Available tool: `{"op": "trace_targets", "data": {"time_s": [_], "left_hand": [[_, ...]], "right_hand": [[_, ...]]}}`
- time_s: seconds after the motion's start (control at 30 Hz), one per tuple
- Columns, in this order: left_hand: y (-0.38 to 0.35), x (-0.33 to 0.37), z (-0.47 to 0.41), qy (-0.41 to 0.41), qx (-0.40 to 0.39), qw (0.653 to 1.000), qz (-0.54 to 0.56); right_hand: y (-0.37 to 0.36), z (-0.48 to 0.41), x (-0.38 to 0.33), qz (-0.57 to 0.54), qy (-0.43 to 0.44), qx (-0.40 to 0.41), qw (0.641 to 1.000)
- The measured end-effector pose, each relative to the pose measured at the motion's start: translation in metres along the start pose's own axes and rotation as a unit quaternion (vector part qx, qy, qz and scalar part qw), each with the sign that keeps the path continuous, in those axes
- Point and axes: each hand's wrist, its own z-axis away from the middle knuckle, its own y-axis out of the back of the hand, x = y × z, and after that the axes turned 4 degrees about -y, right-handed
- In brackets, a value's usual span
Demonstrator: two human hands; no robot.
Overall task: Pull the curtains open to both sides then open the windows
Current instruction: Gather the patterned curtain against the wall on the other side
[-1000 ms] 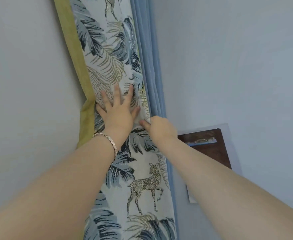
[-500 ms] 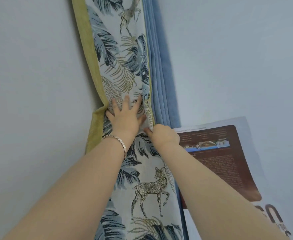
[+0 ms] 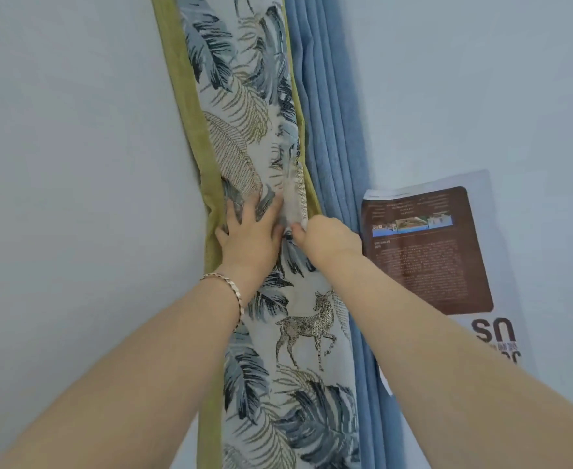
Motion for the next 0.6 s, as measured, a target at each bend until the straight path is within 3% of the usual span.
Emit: {"op": "trace_targets", "data": {"time_s": [0.27,0.37,0.47,0.6], "left_hand": [[0.081,0.026,0.088,0.066,-0.092,0.993,-0.024],[0.115,0.040,0.119,0.106,-0.117,0.987,-0.041],[0.150,0.043,0.149,0.115,-0.128,0.981,-0.090],[0.192,0.036,0.184,0.050,-0.124,0.977,-0.163]], "right_hand": [[0.047,0.095,-0.011,-0.212,0.000,-0.091,0.973],[0.059,0.133,-0.013,-0.263,0.024,-0.177,0.948],[0.074,0.167,-0.015,-0.368,-0.024,-0.275,0.888],[0.100,0.198,-0.013,-0.487,-0.100,-0.401,0.770]]}}
